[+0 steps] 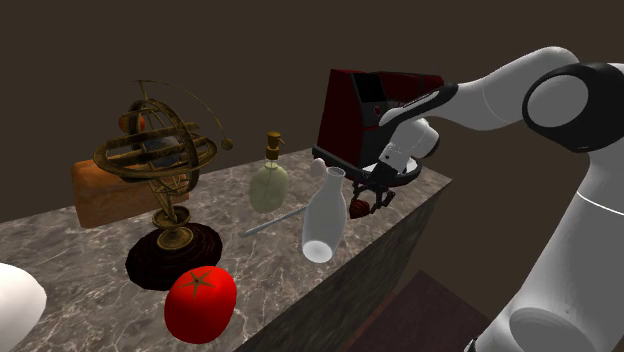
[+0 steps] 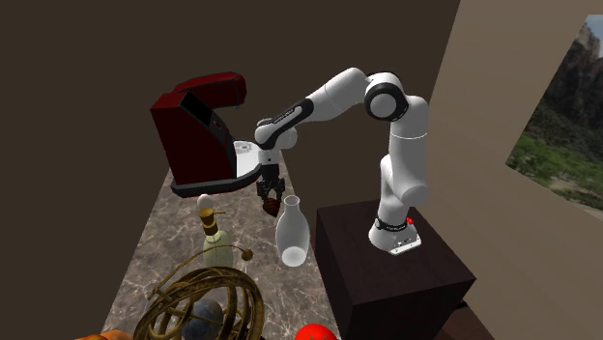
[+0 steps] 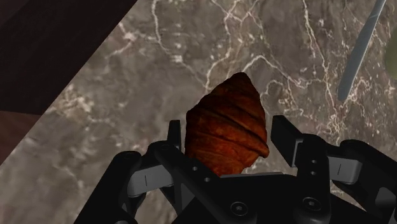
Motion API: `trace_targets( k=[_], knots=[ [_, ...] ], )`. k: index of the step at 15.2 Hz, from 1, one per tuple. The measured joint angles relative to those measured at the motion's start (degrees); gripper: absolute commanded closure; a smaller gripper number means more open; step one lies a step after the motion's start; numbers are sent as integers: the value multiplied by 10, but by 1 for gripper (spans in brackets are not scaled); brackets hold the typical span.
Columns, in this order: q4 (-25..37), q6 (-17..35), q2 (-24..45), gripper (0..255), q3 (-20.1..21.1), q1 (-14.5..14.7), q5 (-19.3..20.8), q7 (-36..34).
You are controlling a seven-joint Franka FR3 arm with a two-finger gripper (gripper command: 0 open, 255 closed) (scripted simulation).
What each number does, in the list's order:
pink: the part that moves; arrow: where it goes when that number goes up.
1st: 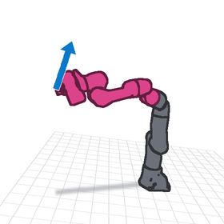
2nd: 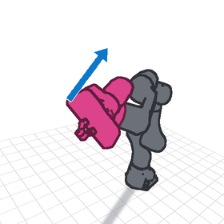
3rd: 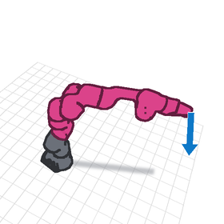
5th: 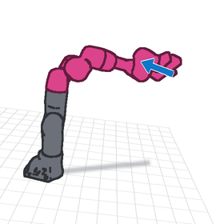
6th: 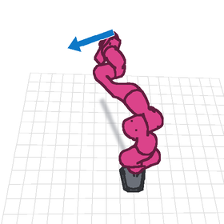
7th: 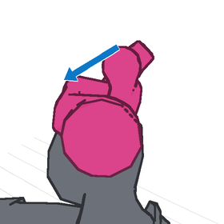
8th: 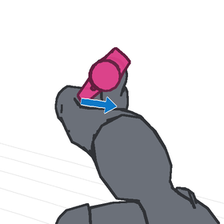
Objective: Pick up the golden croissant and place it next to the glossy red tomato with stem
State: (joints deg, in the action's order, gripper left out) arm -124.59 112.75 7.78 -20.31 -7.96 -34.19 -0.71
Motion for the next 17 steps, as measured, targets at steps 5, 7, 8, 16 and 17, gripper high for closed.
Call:
trace_targets(
  k=[5, 7, 8, 16, 17],
  knots=[
    [0, 0, 0, 255, 0, 0, 0, 0],
    [0, 0, 0, 255, 0, 0, 0, 0],
    [0, 0, 0, 255, 0, 0, 0, 0],
    [15, -37, -33, 255, -4, 0, 22, -29],
    [19, -43, -37, 255, -4, 0, 25, -34]
  ],
)
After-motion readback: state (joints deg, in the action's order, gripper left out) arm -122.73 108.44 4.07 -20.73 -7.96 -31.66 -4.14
